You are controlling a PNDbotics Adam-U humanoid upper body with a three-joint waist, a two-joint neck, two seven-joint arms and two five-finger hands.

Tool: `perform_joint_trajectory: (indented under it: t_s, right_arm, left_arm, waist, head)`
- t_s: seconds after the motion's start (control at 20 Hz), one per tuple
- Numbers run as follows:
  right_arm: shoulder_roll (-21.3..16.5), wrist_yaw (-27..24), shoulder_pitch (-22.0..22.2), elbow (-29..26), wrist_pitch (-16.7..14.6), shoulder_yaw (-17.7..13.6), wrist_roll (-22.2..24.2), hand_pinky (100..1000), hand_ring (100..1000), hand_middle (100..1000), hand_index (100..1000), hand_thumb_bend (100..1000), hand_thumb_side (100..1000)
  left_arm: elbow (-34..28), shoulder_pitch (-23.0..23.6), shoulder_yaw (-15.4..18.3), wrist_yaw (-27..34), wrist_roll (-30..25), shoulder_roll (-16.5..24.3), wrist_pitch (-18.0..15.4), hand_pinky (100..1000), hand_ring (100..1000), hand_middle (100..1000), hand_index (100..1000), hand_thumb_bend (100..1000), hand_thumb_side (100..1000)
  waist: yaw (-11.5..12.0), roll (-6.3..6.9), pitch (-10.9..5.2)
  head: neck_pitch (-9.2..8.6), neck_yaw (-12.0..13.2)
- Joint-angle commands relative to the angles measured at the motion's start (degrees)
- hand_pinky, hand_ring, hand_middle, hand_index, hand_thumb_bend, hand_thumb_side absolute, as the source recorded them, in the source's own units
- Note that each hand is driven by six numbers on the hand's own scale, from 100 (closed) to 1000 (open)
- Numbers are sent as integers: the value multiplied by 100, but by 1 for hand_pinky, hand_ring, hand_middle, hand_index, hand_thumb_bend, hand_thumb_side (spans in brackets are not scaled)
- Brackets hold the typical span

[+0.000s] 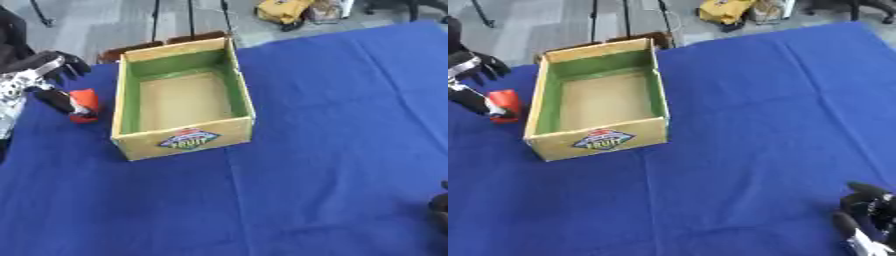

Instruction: Pick up objects on the table and place them in the box.

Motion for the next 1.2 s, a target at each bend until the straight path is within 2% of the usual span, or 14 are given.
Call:
perform_joint_trajectory:
  t_s: [0.05,0.75,1.2]
  right_arm:
    - [-53,50,-20,-48,-15,-32,7,780,546,588,796,602,459]
    - [-22,95,-51,-38,-24,-30,17,781,548,588,797,602,461]
    - [-17,100,-54,-30,-29,-35,27,783,549,588,798,601,460]
  left_arm:
    - [-35,-80,42,-28,-55,121,6,664,723,686,792,753,100]
    - [30,-59,36,-98,-193,60,-19,658,704,663,775,723,100]
    - [30,-59,28,-192,-340,79,46,627,647,607,731,718,100]
  waist:
    - [11,-8,-81]
    - [-36,33,20]
    - [-33,31,21]
  head:
    - [-71,86]
    - [-70,127]
    - [-71,120]
